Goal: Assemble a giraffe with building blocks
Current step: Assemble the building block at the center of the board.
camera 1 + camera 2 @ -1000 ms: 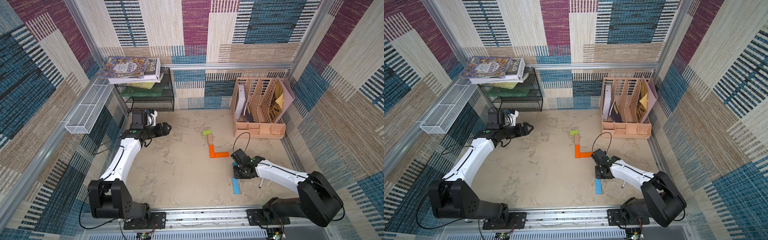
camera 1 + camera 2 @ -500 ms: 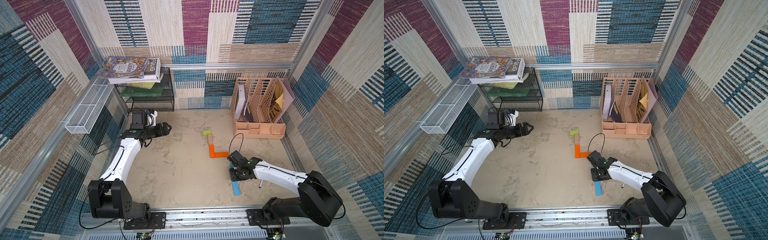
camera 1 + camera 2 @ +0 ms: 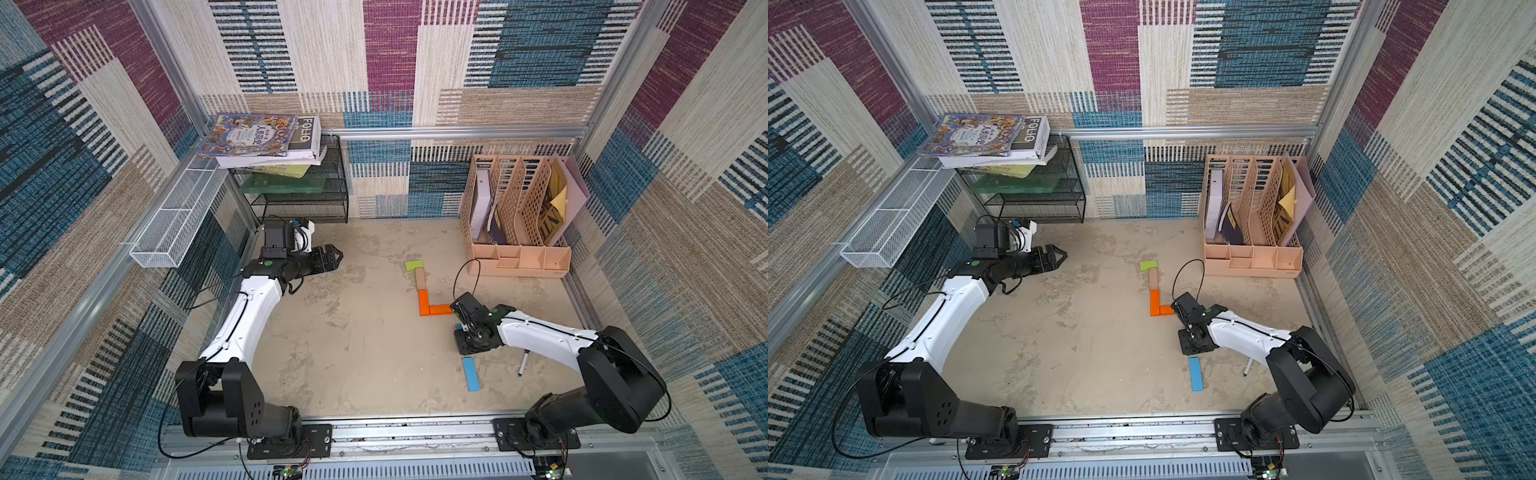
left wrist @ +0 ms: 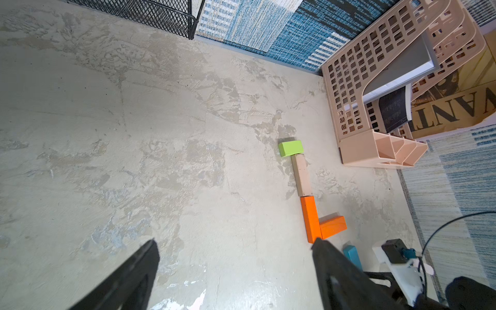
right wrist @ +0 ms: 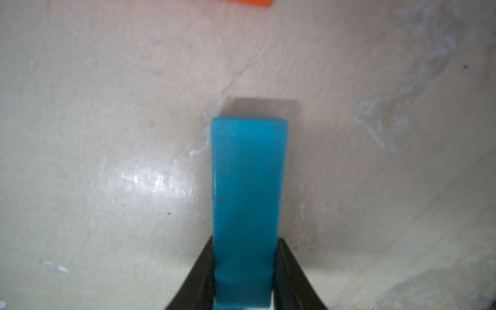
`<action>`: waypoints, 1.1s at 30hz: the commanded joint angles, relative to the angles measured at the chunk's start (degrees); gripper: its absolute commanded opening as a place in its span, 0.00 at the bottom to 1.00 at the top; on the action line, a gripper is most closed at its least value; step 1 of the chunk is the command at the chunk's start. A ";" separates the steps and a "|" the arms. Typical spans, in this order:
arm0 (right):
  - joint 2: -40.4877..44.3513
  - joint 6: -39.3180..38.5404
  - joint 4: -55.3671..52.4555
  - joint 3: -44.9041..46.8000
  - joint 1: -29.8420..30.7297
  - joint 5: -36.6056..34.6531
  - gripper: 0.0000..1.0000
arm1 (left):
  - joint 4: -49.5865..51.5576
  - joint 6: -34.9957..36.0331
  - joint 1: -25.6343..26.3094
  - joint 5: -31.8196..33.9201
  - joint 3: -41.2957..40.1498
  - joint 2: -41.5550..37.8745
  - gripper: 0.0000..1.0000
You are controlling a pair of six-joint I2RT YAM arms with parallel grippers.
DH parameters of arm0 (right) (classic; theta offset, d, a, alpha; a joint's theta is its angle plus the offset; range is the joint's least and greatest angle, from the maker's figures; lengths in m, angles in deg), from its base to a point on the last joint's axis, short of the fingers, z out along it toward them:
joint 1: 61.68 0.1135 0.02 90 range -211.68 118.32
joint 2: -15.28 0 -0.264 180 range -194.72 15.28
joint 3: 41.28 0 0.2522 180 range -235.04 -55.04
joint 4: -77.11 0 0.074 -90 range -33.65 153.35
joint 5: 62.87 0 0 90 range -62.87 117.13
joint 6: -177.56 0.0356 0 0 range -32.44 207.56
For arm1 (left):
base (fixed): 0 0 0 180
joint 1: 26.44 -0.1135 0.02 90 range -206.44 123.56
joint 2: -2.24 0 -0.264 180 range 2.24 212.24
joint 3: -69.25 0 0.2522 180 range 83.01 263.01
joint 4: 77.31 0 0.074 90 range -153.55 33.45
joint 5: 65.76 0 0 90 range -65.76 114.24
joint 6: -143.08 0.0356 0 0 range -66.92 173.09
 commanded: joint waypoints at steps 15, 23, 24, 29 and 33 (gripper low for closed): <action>-2.55 -7.27 1.84 -2.03 -2.35 -0.88 0.35 | -0.42 0.55 0.00 -0.34 0.31 -0.04 0.93; -3.35 -8.00 2.92 -2.59 -2.39 0.89 0.35 | -0.46 0.51 -0.02 -0.34 0.45 0.05 0.93; -3.44 -8.07 3.02 -2.60 -2.42 0.99 0.35 | -0.47 0.51 -0.03 -0.34 0.40 0.09 0.93; -3.43 -8.17 3.92 -2.72 -2.30 1.60 0.35 | -0.46 0.51 -0.02 -0.34 0.43 0.14 0.93; -3.93 -8.15 4.03 -3.10 -2.37 1.28 0.35 | -0.47 0.51 -0.03 -0.34 0.40 0.14 0.93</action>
